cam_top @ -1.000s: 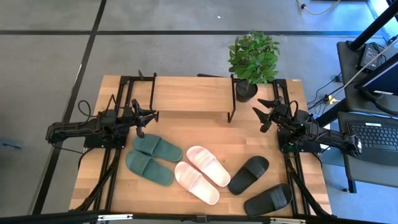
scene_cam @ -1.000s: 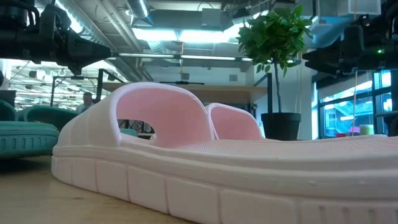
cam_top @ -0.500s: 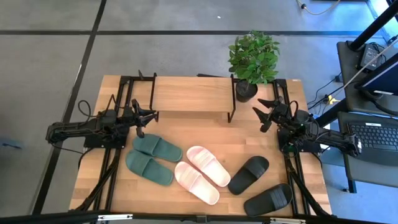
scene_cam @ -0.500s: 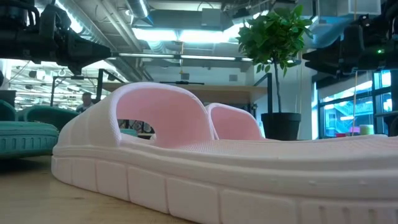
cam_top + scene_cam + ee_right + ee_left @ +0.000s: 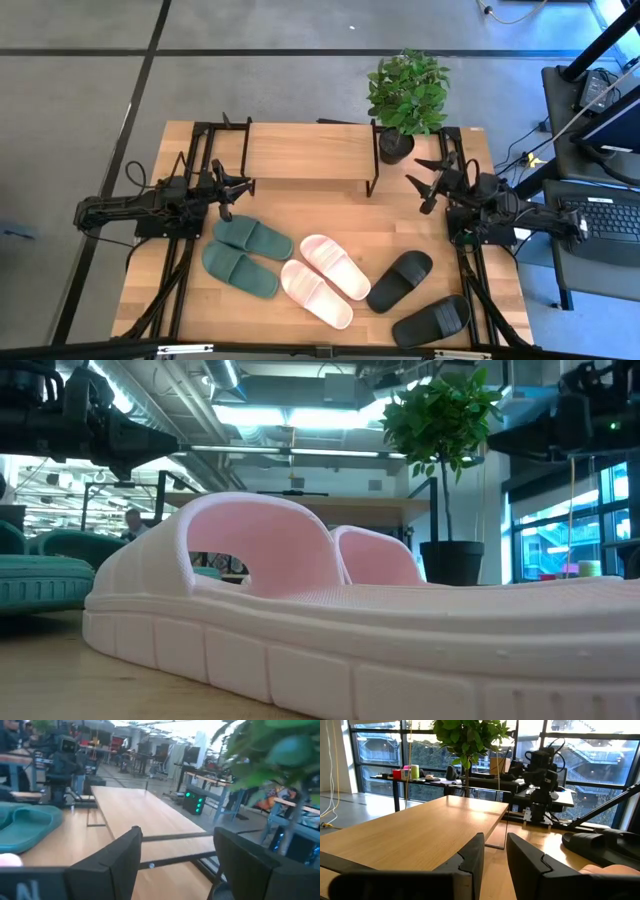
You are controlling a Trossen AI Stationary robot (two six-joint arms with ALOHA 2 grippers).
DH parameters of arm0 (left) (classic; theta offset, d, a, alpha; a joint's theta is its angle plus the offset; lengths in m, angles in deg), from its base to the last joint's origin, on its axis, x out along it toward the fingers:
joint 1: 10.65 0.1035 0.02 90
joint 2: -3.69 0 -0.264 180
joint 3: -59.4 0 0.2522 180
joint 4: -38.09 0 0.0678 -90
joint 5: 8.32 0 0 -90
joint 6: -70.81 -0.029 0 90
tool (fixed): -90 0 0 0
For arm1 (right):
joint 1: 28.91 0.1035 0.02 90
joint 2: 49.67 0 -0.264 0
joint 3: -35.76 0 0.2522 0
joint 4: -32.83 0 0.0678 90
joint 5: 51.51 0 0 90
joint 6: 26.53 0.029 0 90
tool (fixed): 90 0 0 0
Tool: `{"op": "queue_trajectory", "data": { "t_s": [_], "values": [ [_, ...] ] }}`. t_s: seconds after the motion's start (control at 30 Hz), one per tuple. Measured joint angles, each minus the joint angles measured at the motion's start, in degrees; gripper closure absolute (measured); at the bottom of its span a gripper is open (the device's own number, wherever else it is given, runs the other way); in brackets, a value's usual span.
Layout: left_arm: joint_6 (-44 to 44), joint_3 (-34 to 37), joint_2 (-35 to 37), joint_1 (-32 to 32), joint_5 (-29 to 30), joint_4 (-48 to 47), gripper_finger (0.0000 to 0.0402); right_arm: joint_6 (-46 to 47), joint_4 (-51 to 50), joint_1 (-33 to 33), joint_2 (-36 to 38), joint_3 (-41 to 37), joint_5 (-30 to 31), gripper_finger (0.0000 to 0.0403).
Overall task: Pick and place slides into the shelf
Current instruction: Put the right pink slide on the shelf
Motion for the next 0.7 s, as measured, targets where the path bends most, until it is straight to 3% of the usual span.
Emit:
{"op": "queue_trajectory", "data": {
  "t_s": [0.4, 0.7],
  "values": [
    [0.0, 0.0, 0.0, 0.0, 0.0, 0.0, 0.0325, 0.1, -6.0, 5.4, -23.1, 14.3, 0.0, 0.0157],
    [0.0, 0.0, 0.0, 0.0, 0.0, 0.0, 0.0325, 0.1, -9.8, 16.3, -37.8, 24.6, 0.0, 0.0157]
  ]
}}
